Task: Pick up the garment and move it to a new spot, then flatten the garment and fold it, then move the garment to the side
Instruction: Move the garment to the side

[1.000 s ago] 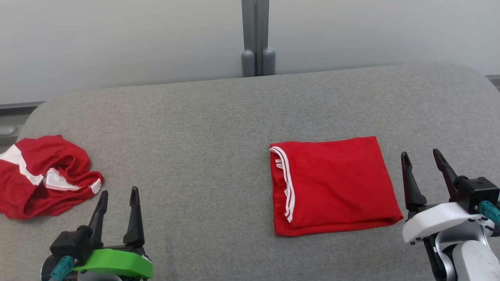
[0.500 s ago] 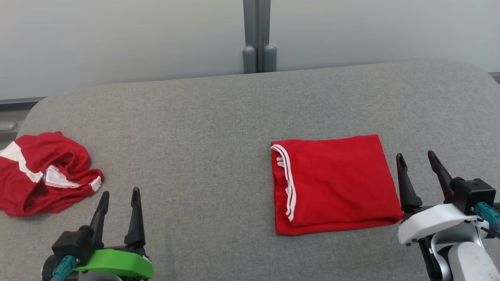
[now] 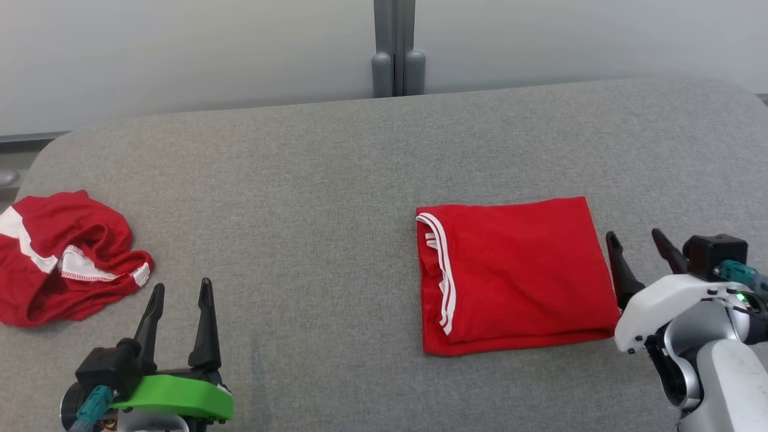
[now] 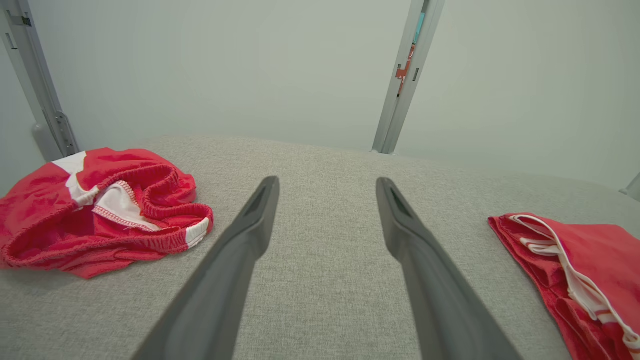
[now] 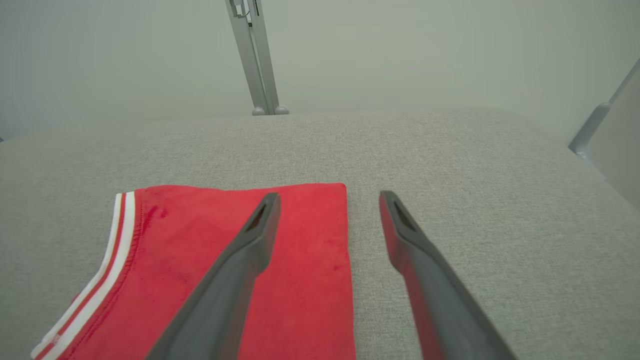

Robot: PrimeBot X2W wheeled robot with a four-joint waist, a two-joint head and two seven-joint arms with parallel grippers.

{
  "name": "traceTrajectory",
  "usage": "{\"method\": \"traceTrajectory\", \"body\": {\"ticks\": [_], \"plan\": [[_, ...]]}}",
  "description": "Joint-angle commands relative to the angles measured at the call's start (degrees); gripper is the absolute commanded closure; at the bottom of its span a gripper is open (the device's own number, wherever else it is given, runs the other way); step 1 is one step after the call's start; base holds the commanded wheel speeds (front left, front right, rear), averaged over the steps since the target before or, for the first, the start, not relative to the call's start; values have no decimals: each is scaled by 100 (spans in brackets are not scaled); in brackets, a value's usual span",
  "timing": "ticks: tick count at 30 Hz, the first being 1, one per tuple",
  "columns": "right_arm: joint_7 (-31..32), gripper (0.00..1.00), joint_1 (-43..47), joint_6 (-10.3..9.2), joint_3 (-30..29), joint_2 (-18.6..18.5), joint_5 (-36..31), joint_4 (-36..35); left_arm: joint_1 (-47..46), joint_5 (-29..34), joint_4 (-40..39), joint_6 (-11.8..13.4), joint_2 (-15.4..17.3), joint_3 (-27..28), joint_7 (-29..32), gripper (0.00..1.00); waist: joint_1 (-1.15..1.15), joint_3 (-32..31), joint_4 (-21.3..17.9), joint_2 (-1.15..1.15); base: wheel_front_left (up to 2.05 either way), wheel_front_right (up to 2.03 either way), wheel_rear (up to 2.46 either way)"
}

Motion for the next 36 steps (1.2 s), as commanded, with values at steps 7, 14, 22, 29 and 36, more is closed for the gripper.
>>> {"method": "traceTrajectory", "body": {"ticks": [7,14,22,29,36], "plan": [[2332,0,-701,-3,296,-468,570,515,-318,40,-118,-21,55,-7,1,0,0,427,24,0,0,0,0],[2734,0,-1203,0,246,-582,750,1187,-557,1,-126,-21,68,-80,1,0,0,762,133,0,0,0,0],[2661,0,-1587,0,456,-543,1069,1950,-678,-12,-134,-21,80,-142,1,0,0,971,204,0,0,0,0],[2931,100,-1902,-4,948,-777,1150,2443,-753,43,-235,-21,137,-116,1,0,0,1192,75,0,0,0,0],[2649,100,-2710,-8,1517,-1562,986,2215,-873,104,-488,-21,232,-72,1,0,0,1536,-389,0,0,0,0]]}}
